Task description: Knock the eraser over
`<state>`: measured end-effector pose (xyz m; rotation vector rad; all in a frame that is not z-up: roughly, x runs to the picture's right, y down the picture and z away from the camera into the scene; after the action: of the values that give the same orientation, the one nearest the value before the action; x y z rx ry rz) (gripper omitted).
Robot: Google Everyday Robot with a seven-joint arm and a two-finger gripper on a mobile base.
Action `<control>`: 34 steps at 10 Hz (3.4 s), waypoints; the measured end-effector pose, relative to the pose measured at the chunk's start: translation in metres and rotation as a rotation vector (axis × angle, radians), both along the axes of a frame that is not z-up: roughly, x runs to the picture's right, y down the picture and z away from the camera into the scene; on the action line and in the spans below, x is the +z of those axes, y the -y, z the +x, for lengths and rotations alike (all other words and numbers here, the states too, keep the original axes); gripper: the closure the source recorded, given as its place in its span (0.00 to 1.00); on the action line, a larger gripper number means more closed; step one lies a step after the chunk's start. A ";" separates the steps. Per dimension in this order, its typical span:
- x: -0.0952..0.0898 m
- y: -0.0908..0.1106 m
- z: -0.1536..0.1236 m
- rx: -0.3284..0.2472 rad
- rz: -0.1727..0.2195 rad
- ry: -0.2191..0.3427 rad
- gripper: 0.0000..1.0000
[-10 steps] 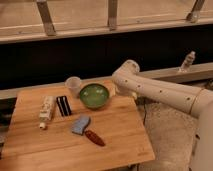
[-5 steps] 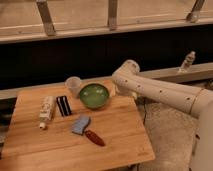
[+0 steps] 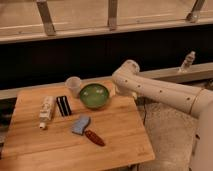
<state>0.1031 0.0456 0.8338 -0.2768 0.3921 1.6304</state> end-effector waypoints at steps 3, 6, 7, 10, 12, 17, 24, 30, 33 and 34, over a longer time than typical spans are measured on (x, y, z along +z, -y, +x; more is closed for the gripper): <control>0.001 -0.001 0.000 0.000 -0.001 0.000 0.20; 0.001 -0.001 0.002 0.008 -0.002 0.013 0.20; -0.001 0.000 0.000 0.013 0.013 0.033 0.20; -0.029 0.013 -0.046 -0.048 0.083 0.139 0.20; -0.047 0.008 -0.106 -0.139 0.103 0.209 0.20; -0.079 -0.026 -0.179 -0.352 0.140 0.312 0.20; -0.064 -0.033 -0.217 -0.383 0.099 0.385 0.20; -0.024 -0.041 -0.293 -0.483 -0.001 0.491 0.20; -0.015 -0.029 -0.309 -0.531 0.036 0.462 0.20; -0.018 -0.015 -0.317 -0.551 0.074 0.438 0.20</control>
<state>-0.2136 0.0610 0.8163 -0.4182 0.0586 1.0046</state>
